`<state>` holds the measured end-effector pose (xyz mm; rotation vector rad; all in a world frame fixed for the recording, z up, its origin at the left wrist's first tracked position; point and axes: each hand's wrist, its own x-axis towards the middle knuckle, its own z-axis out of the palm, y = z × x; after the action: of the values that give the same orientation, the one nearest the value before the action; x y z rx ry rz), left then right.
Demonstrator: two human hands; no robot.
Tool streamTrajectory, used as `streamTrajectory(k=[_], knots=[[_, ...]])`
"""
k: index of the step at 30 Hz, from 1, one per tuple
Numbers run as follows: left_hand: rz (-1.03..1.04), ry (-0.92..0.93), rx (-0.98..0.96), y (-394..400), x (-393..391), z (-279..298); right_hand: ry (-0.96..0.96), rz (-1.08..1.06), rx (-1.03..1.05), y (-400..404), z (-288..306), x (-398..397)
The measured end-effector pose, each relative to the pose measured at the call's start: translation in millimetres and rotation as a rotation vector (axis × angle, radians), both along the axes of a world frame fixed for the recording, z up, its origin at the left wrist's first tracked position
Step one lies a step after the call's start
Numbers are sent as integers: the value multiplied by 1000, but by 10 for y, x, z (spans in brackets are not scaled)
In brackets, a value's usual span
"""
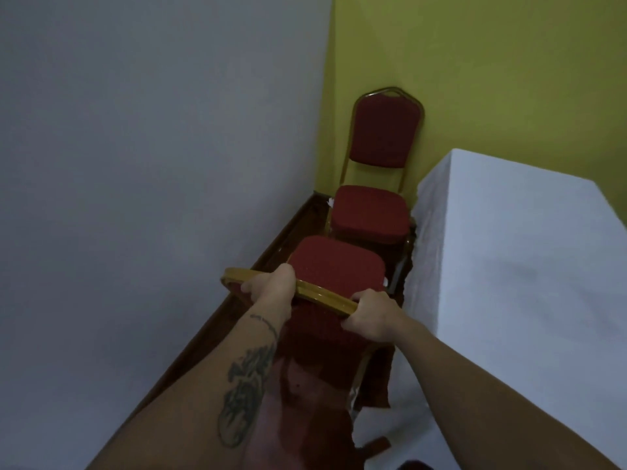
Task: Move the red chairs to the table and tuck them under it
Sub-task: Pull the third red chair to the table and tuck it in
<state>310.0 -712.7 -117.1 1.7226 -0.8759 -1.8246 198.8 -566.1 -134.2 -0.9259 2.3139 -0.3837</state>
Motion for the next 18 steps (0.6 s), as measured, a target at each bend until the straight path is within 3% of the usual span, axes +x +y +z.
streamTrajectory(k=[10, 18], knots=[[-227, -53, -81, -319, 124, -19, 13, -42, 56, -103, 103, 306], [-416, -42, -106, -789, 297, -21, 51, -192, 89, -557, 152, 677]])
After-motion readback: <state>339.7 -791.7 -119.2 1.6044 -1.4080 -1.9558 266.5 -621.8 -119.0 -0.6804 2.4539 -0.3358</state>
